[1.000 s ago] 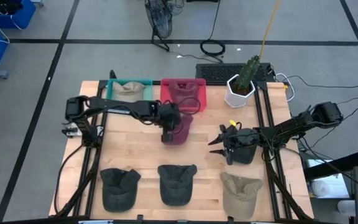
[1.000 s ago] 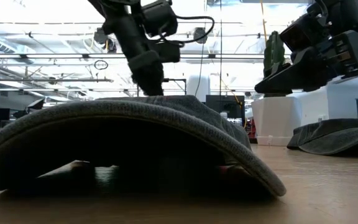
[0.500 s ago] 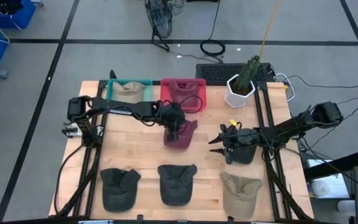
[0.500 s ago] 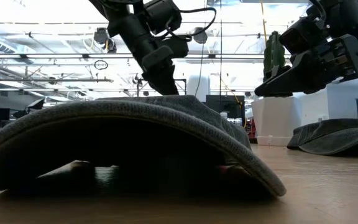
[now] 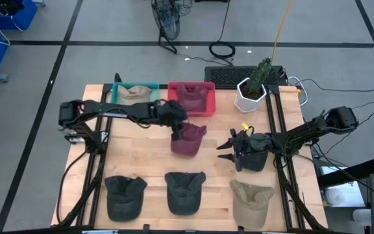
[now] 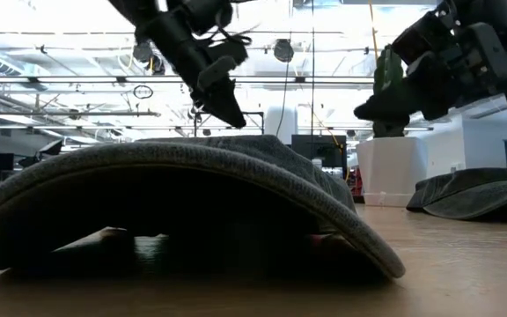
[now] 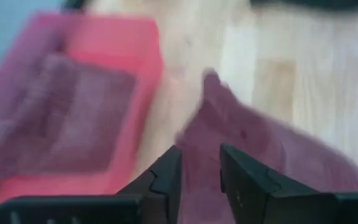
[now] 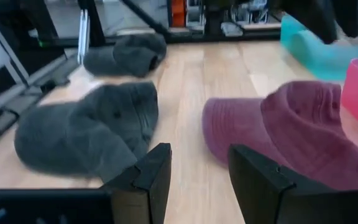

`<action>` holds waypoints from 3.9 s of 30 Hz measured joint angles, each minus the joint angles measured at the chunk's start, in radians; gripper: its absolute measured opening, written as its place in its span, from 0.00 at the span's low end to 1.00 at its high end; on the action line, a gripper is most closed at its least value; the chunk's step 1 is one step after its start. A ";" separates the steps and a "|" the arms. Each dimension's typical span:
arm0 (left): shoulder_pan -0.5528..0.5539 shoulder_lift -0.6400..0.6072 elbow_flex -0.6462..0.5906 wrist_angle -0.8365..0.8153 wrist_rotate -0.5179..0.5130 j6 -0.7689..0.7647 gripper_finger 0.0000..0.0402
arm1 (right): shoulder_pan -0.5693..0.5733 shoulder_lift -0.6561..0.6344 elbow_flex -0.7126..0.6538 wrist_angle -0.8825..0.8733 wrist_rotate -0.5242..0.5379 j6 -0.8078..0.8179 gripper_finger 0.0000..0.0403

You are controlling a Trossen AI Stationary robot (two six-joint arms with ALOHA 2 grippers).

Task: Pick & Place hat
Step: Put the red cap into the red bin

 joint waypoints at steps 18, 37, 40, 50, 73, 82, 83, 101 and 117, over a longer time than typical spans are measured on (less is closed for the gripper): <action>0.081 -0.400 -0.689 1.108 0.269 -0.134 0.07 | -0.061 0.274 0.435 -0.272 0.168 -0.155 0.32; 0.074 -0.571 -0.700 0.927 0.453 -0.252 0.01 | -0.238 0.628 0.772 -0.536 0.099 0.018 0.39; 0.063 -0.589 -0.700 0.871 0.453 -0.252 0.02 | -0.250 0.628 0.772 -0.553 0.095 0.054 0.37; 0.055 -0.588 -0.700 0.863 0.453 -0.247 0.10 | -0.229 0.628 0.772 -0.543 0.047 0.041 0.39; 0.055 -0.588 -0.700 0.863 0.452 -0.223 0.07 | -0.238 0.627 0.624 -0.261 0.045 0.036 0.21; 0.055 -0.588 -0.700 0.855 0.451 -0.222 0.11 | -0.251 0.625 0.624 -0.347 -0.006 0.018 0.03; 0.055 -0.588 -0.700 0.854 0.451 -0.222 0.10 | -0.251 0.619 0.624 -0.350 -0.006 0.009 0.02; 0.056 -0.588 -0.700 0.843 0.451 -0.213 0.01 | -0.347 0.353 0.773 -0.640 -0.053 -0.324 0.00; 0.057 -0.588 -0.700 0.857 0.412 -0.153 0.10 | -0.685 0.361 0.817 -0.616 -0.518 -0.494 0.00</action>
